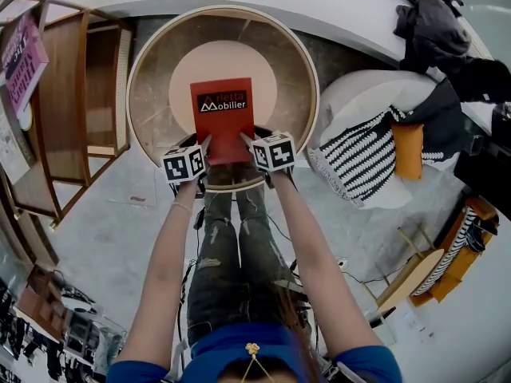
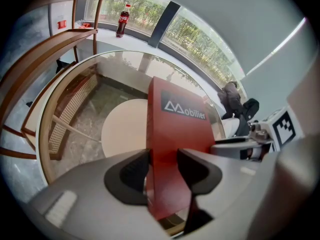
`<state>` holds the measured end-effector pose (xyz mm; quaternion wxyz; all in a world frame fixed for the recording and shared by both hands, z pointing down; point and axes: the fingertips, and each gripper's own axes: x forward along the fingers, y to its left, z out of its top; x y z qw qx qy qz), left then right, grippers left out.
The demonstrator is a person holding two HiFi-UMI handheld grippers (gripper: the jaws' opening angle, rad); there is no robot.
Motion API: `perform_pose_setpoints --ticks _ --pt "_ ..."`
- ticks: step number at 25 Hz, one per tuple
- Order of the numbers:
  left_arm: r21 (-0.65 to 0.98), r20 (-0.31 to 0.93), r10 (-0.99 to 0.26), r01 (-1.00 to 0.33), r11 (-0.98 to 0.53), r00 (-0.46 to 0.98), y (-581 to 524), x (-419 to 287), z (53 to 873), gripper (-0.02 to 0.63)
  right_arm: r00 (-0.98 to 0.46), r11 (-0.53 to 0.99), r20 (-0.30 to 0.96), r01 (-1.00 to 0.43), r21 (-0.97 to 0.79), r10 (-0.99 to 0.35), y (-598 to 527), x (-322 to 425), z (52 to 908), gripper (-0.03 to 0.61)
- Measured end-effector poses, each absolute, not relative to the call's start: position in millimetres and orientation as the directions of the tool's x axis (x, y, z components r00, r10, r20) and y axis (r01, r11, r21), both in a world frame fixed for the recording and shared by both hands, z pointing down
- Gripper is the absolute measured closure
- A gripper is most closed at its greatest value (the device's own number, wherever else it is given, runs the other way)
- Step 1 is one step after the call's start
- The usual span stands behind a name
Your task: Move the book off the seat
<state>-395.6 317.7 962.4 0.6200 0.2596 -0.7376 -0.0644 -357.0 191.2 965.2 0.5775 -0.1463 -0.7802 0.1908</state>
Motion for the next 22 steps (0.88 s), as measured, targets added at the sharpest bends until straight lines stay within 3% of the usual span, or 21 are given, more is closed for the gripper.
perform_pose_setpoints --ticks 3,9,14,17,22 --pt "0.399 0.883 -0.454 -0.316 0.861 -0.123 322 -395 961 0.424 -0.3 0.908 0.863 0.027 -0.418 0.406 184 -354 963 0.388" --pt "0.259 0.898 -0.386 -0.452 0.853 -0.214 332 -393 937 0.418 -0.316 0.93 0.876 0.061 -0.363 0.363 175 -350 946 0.39" --pt "0.306 0.875 -0.432 -0.44 0.844 -0.219 323 -378 905 0.439 -0.323 0.92 0.863 0.094 -0.379 0.389 185 -345 916 0.399" --pt "0.329 0.868 -0.449 -0.431 0.84 -0.212 321 -369 884 0.467 -0.337 0.914 0.85 0.111 -0.391 0.405 191 -342 891 0.434" --pt "0.35 0.845 -0.474 -0.414 0.84 -0.247 314 -364 842 0.598 -0.379 0.903 0.82 0.159 -0.4 0.43 192 -337 842 0.578"
